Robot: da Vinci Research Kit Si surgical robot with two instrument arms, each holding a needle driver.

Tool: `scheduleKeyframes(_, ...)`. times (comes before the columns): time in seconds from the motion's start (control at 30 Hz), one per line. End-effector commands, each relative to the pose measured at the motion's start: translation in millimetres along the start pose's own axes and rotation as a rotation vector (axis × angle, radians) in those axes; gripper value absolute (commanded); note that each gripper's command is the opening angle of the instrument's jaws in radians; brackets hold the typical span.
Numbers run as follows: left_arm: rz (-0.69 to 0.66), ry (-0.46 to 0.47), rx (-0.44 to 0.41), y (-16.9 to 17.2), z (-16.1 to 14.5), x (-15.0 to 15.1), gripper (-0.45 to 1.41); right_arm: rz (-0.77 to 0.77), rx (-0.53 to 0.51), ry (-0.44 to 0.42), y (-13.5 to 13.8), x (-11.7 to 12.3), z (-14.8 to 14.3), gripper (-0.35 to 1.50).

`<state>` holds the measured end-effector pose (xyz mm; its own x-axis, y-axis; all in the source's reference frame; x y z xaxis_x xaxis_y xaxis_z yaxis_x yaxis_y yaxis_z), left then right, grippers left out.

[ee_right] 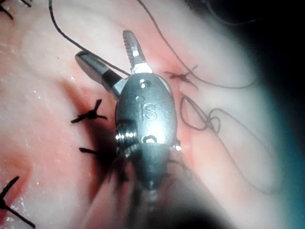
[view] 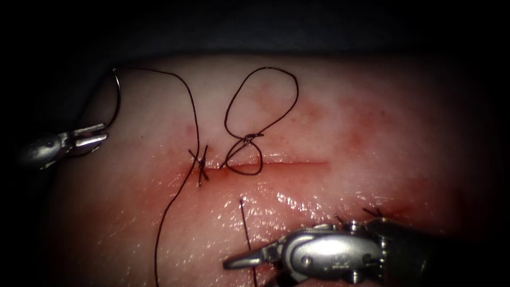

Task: Wound Closure
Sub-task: Grab the suture and pull it through repeatably with the right gripper until a short tail remains.

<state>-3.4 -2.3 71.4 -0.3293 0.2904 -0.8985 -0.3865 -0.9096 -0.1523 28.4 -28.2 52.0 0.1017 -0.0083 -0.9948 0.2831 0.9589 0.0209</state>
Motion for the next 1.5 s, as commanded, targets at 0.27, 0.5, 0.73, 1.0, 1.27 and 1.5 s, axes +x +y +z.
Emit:
scheduleKeyframes(0.27,0.002,0.002,0.001,-0.3,0.8,0.0,-0.45,-0.032,-0.037,-0.047,4.3,-5.4,-0.6,1.41)
scheduleKeyframes(0.5,0.002,0.002,0.001,-0.3,0.8,0.0,-0.45,-0.033,-0.045,-0.060,5.3,-8.4,0.6,1.38)
scheduleKeyframes(0.73,-0.003,0.002,0.001,-0.3,0.8,0.0,-0.45,-0.041,-0.046,-0.068,5.0,-9.1,1.6,0.86)
scheduleKeyframes(1.0,-0.003,0.000,0.000,-0.3,1.0,-0.1,-0.45,-0.050,0.107,-0.181,4.2,-8.2,0.7,-0.35)
scheduleKeyframes(1.27,-0.003,-0.005,0.000,-0.1,1.5,0.0,-0.45,-0.052,0.146,-0.169,-0.9,-4.0,0.2,-0.35)
scheduleKeyframes(1.5,-0.003,-0.005,0.000,0.0,1.6,0.0,-0.45,-0.058,0.210,-0.139,-6.7,-0.3,3.5,-0.35)
